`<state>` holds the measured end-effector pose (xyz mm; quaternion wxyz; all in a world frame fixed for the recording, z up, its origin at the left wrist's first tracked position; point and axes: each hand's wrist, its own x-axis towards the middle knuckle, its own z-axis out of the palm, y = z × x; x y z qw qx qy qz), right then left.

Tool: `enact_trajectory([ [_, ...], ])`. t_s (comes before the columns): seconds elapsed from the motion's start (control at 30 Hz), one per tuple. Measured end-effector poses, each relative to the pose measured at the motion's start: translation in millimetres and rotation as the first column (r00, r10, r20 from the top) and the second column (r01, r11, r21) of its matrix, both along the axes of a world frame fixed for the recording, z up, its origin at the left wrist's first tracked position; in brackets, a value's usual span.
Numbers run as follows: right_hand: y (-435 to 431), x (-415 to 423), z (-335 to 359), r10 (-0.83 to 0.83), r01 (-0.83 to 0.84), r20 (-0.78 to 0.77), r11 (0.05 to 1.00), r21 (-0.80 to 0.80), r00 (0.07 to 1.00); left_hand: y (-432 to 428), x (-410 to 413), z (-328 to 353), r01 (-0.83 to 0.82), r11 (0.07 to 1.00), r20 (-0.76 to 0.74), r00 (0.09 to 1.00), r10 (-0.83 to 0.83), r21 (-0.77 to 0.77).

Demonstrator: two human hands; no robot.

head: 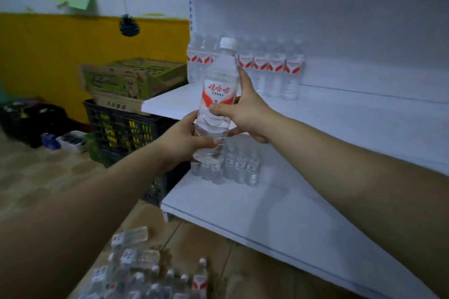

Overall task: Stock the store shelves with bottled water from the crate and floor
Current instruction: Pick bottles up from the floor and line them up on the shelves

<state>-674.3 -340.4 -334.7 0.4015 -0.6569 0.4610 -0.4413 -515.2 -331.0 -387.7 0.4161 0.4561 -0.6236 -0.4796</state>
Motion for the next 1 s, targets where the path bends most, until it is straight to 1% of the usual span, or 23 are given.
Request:
enact_trajectory([
  [0.1, -24, -46, 8, -0.158, 0.159, 0.073, 0.987, 0.002, 0.985, -50, -41, 13, 0.104, 0.993, 0.14, 0.985, -0.097, -0.048],
  [0.17, -41, -75, 15, -0.255, 0.256, 0.074, 0.966, -0.014, 0.964, -82, -63, 21, 0.147, 0.985, 0.308, 0.945, -0.112, -0.094],
  [0.2, -50, -88, 17, -0.295, 0.298, 0.069, 0.954, -0.032, 0.953, -98, -70, 23, 0.158, 0.981, 0.411, 0.906, -0.1, -0.11],
  [0.27, -69, -112, 20, -0.351, 0.355, 0.059, 0.933, -0.063, 0.934, -130, -78, 20, 0.167, 0.977, 0.622, 0.782, -0.052, -0.129],
  [0.3, -79, -123, 21, -0.37, 0.372, 0.047, 0.925, -0.077, 0.928, -145, -78, 17, 0.163, 0.978, 0.696, 0.717, -0.026, -0.131],
  [0.33, -88, -131, 19, -0.384, 0.385, 0.03, 0.919, -0.086, 0.923, -159, -78, 12, 0.153, 0.98, 0.741, 0.672, -0.012, -0.123],
  [0.37, -97, -138, 17, -0.396, 0.396, 0.012, 0.914, -0.09, 0.918, -171, -77, 7, 0.142, 0.984, 0.763, 0.646, -0.008, -0.111],
  [0.43, -116, -148, 10, -0.408, 0.405, -0.01, 0.909, -0.094, 0.913, -195, -74, -3, 0.115, 0.989, 0.78, 0.626, 0.0, -0.093],
  [0.53, -144, -150, -2, -0.397, 0.396, 0.002, 0.914, -0.085, 0.918, -226, -62, -16, 0.067, 0.995, 0.805, 0.593, 0.02, -0.074],
  [0.67, -191, -131, -10, -0.365, 0.364, 0.002, 0.927, -0.089, 0.931, -263, -31, -24, 0.037, 0.997, 0.896, 0.441, 0.051, -0.075],
  [0.7, -203, -122, -11, -0.348, 0.347, 0.002, 0.933, -0.096, 0.937, -272, -24, -24, 0.018, 0.997, 0.905, 0.421, 0.056, -0.07],
  [0.77, -229, -104, -14, -0.317, 0.314, -0.011, 0.943, -0.107, 0.948, -287, -11, -21, -0.009, 0.997, 0.906, 0.418, 0.073, -0.076],
  [0.83, -251, -86, -18, -0.259, 0.25, -0.1, 0.964, -0.095, 0.961, -300, 2, -18, -0.015, 0.997, 0.908, 0.413, 0.074, -0.075],
  [0.93, -274, -66, -24, -0.161, 0.147, -0.322, 0.987, -0.066, 0.933, -317, 28, -16, -0.054, 0.996, 0.907, 0.412, 0.084, -0.068],
  [1.0, -287, -53, -30, -0.173, 0.135, -0.358, 0.982, -0.129, 0.918, -326, 43, -19, -0.062, 0.995, 0.911, 0.402, 0.093, -0.074],
])
